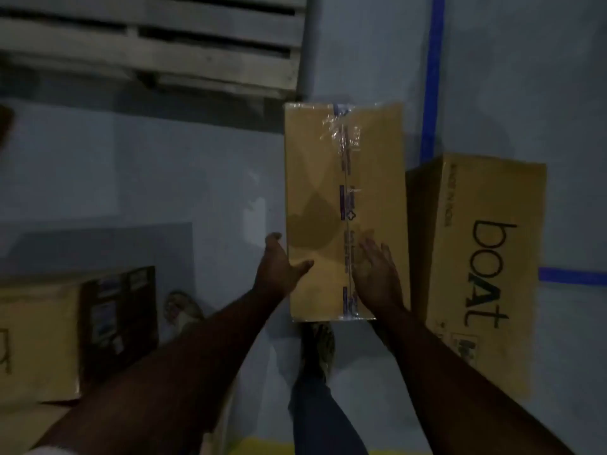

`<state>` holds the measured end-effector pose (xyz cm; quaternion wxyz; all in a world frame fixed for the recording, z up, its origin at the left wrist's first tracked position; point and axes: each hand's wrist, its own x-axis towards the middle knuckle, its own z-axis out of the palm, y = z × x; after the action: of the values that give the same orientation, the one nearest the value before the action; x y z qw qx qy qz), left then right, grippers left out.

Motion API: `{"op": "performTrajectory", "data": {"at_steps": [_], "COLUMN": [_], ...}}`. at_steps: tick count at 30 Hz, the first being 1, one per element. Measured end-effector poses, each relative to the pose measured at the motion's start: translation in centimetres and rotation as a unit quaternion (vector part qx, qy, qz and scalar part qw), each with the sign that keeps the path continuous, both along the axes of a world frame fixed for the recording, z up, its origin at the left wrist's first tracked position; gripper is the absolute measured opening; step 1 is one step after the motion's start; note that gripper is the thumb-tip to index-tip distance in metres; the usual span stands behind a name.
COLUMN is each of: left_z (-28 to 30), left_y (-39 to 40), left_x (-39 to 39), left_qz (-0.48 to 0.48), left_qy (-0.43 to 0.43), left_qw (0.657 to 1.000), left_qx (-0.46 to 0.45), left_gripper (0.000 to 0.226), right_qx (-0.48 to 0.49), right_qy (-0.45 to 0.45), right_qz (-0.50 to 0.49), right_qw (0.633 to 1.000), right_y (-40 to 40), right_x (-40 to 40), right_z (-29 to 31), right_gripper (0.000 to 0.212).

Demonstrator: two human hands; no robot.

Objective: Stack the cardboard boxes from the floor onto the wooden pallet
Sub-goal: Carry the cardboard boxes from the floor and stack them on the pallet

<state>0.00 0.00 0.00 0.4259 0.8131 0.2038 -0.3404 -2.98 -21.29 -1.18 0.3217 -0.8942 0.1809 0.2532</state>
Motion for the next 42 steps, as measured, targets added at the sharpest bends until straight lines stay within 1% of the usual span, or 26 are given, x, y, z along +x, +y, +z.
{"op": "performTrajectory", "data": {"at_steps": [1, 2, 4, 6, 8, 10, 11, 13, 14, 15, 16, 18, 19, 20, 21, 25, 28, 32, 35, 37, 39, 42], "left_z": [-1.1, -1.9, -3.6, -5.1, -6.2, -7.0, -7.1, -6.6, -6.6, -6.4, -6.0, -4.7, -3.3, -1.9, 0.0, 8.1, 15.1, 24.2, 30.0, 33.5, 36.6, 40.6], "left_y": [-0.2, -0.4, -0.4, -0.6, -0.6, -0.4, -0.3, -0.1, 0.2, 0.7, 1.5, 3.3, 4.3, 5.5, 6.6, 11.7, 15.7, 21.4, 26.6, 30.1, 33.7, 38.9], "left_x": [0.1, 0.3, 0.6, 0.6, 0.7, 0.7, 0.6, 0.3, 0.0, -0.3, -0.6, -1.2, -1.4, -1.6, -1.8, -2.2, -2.2, -0.9, 0.9, 2.8, 5.0, 9.1], "left_qz": [0.024, 0.037, 0.042, 0.031, 0.050, 0.081, 0.086, 0.074, 0.077, 0.082, 0.094, 0.118, 0.130, 0.139, 0.140, 0.159, 0.183, 0.224, 0.254, 0.266, 0.265, 0.257], "left_qy": [0.015, 0.034, 0.086, 0.115, 0.117, 0.126, 0.134, 0.136, 0.131, 0.121, 0.106, 0.077, 0.069, 0.061, 0.053, 0.033, 0.011, -0.031, -0.056, -0.071, -0.099, -0.138], "left_qw": [1.000, 0.999, 0.995, 0.993, 0.991, 0.988, 0.986, 0.982, 0.979, 0.978, 0.976, 0.974, 0.972, 0.972, 0.974, 0.976, 0.971, 0.958, 0.947, 0.942, 0.943, 0.945], "left_qx": [0.005, 0.003, -0.011, -0.025, -0.036, -0.042, -0.056, -0.105, -0.134, -0.151, -0.166, -0.180, -0.183, -0.179, -0.168, -0.142, -0.152, -0.176, -0.188, -0.190, -0.174, -0.147], "left_gripper": [0.107, 0.115, 0.117, 0.106, 0.088, 0.076, 0.066, 0.030, 0.022, 0.024, 0.033, 0.063, 0.075, 0.081, 0.082, 0.069, 0.059, 0.052, 0.058, 0.066, 0.073, 0.083], "right_qx": [-0.031, -0.062, -0.095, -0.119, -0.136, -0.118, -0.097, -0.060, -0.047, -0.030, -0.010, 0.021, 0.032, 0.039, 0.047, 0.110, 0.142, 0.139, 0.153, 0.152, 0.169, 0.191], "right_qy": [-0.022, -0.024, 0.010, 0.042, 0.071, 0.107, 0.128, 0.132, 0.121, 0.104, 0.080, 0.042, 0.033, 0.029, 0.025, 0.008, 0.008, -0.009, -0.016, -0.034, -0.053, -0.083], "right_qz": [-0.008, -0.033, -0.073, -0.102, -0.145, -0.239, -0.278, -0.313, -0.319, -0.320, -0.315, -0.298, -0.292, -0.286, -0.279, -0.278, -0.272, -0.251, -0.244, -0.228, -0.205, -0.179], "right_qw": [0.999, 0.997, 0.993, 0.987, 0.978, 0.958, 0.947, 0.939, 0.939, 0.941, 0.946, 0.953, 0.955, 0.957, 0.959, 0.954, 0.952, 0.958, 0.957, 0.961, 0.962, 0.962], "right_y": [0.1, 0.0, -0.3, -1.2, -2.3, -2.9, -3.3, -4.4, -4.7, -4.6, -4.2, -2.6, -1.9, -1.0, 0.0, 4.6, 9.1, 15.3, 20.3, 23.4, 26.9, 31.9], "right_x": [0.1, 0.5, 1.2, 1.5, 2.1, 2.7, 2.8, 2.4, 2.1, 1.6, 1.1, 0.7, 0.3, -0.1, -0.4, -1.1, -0.3, 2.3, 5.2, 7.9, 10.7, 14.9], "right_z": [-1.3, -2.2, -3.9, -5.3, -5.6, -6.1, -6.3, -6.7, -6.6, -5.8, -4.7, -1.3, 0.3, 2.1, 4.1, 13.5, 21.4, 30.0, 35.1, 37.8, 40.9, 45.5], "right_gripper": [0.063, 0.065, 0.076, 0.098, 0.117, 0.130, 0.132, 0.132, 0.130, 0.124, 0.114, 0.092, 0.086, 0.082, 0.078, 0.069, 0.064, 0.065, 0.065, 0.071, 0.074, 0.070]}}
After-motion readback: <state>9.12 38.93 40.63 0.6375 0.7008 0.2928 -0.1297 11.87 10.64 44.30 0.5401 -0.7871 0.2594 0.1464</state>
